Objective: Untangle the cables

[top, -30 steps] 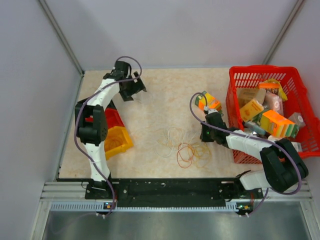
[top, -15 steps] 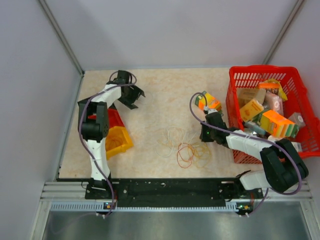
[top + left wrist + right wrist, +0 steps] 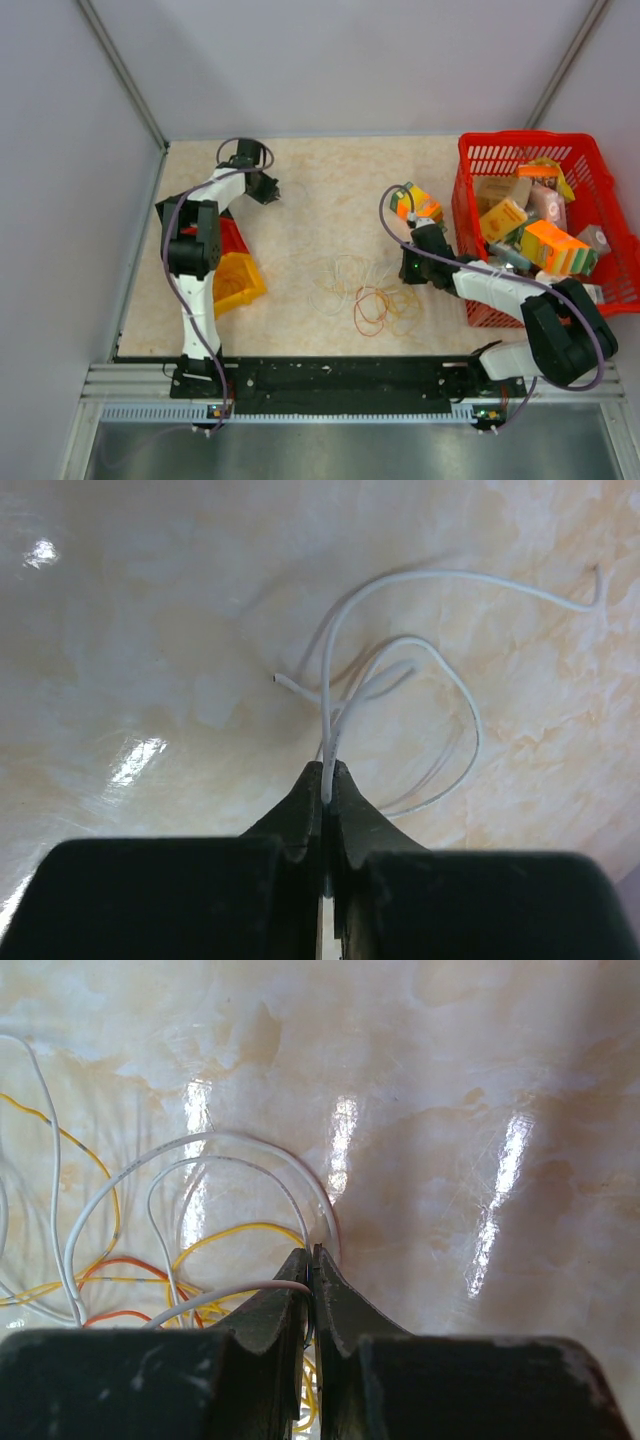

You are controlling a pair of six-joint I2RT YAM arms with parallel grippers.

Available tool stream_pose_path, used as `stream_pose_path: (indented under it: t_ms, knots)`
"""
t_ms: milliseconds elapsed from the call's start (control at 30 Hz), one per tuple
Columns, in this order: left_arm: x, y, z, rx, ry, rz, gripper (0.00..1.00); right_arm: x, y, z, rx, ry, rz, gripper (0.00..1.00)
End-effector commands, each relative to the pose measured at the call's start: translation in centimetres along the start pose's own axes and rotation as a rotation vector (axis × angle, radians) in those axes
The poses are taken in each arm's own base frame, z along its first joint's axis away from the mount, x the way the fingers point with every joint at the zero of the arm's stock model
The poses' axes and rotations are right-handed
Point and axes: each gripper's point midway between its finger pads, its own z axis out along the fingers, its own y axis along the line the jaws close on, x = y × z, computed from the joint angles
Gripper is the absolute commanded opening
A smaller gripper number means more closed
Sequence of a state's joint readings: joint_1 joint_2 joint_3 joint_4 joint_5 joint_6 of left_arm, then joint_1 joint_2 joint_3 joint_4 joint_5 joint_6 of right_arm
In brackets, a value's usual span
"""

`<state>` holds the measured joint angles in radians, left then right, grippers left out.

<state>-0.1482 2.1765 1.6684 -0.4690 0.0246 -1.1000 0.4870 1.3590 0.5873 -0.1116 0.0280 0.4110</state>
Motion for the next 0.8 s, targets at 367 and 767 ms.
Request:
stream_pose_path:
  t_ms: [367,767]
  knots:
    - [-3.6,0.3,-17.0,0.034,-0.179,0.407,0.00,-1.6,0.8,-0.9,-0.050,-0.080,-0.011,0.06]
    - [-7.1,9.9,-24.0,-0.051,-0.451,0.432,0.00,-1.7,0.9,-0.8,-0.059,-0.089,-0.012,0.06]
